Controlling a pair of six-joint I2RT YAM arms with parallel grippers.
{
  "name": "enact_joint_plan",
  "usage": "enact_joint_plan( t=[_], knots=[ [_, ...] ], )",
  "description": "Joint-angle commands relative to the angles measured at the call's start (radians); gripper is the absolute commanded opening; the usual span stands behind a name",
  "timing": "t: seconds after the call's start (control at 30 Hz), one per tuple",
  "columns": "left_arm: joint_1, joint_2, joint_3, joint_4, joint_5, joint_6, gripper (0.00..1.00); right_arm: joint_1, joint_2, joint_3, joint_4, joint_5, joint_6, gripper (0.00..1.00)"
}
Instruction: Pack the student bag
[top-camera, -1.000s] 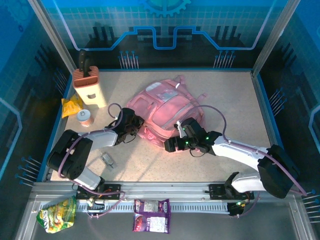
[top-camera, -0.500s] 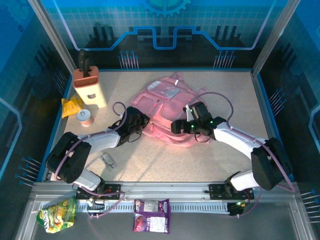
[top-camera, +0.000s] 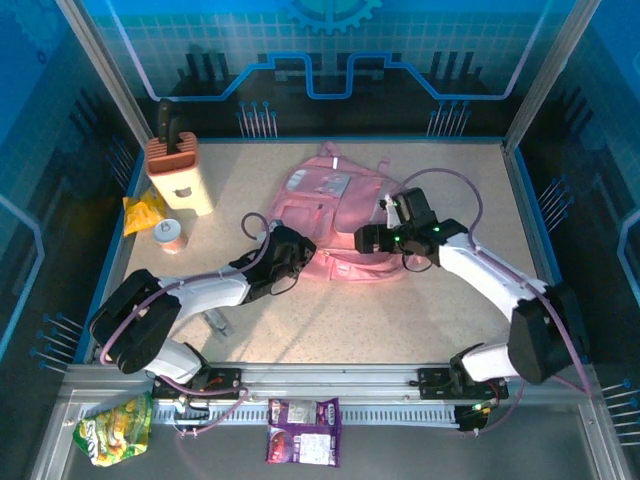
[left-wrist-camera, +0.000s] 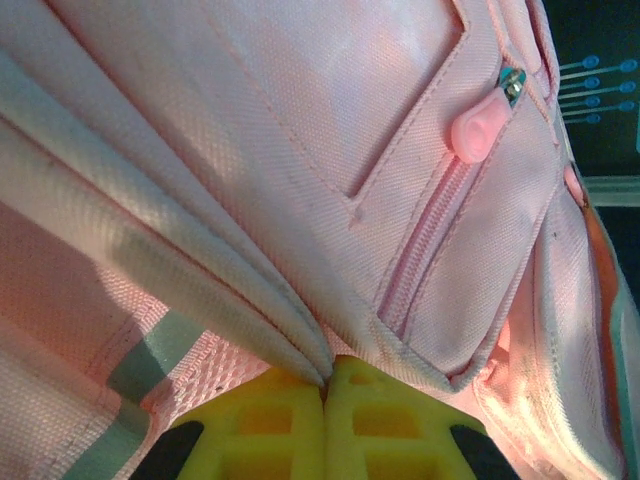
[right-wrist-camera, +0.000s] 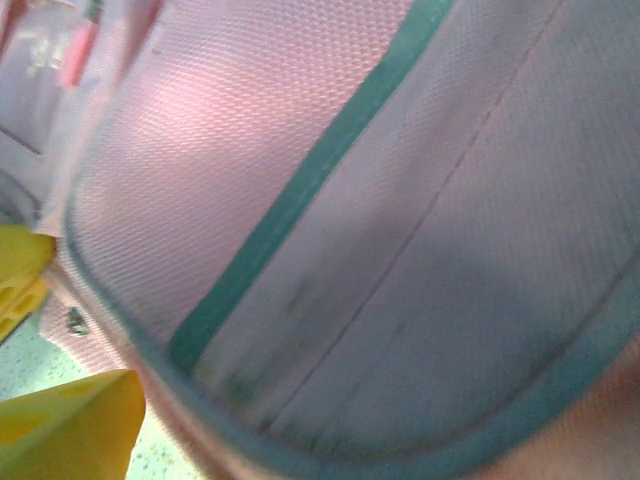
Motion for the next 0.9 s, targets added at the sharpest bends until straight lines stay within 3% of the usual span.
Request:
enact_joint_plan(
  t=[0.0,0.27,0.43,0.6,0.73,0.87],
  knots=[
    [-0.04,-0.028,0.032,0.087,0.061,-0.009,0.0,0.043,-0.073,-0.023,-0.09,-0.004,-0.027,0.94],
    [-0.091,-0.014,0.042,0.12,0.023,-0.047,0.0,0.279,-0.128,-0.071,-0.117,0.094,0.007,0.87],
    [-0.116,0.006,0.057,0.128,0.012,-0.059,0.0,0.375,-0.105,-0.055,-0.118,0.164,0.054,0.82],
    [-0.112,-0.003,0.034,0.142,-0.012,-0.061,0.0,0.307,-0.145,-0.084,-0.142,0.17,0.076,0.92],
    [-0.093,-0.042,0.035,0.029,-0.076,-0.042,0.0,0.191,-0.203,-0.14,-0.197,0.1,0.097,0.94],
    [-0.068,-0.033,0.026,0.039,-0.061,-0.057,0.0,0.19,-0.319,-0.157,-0.306,0.149,0.11,0.95]
  ],
)
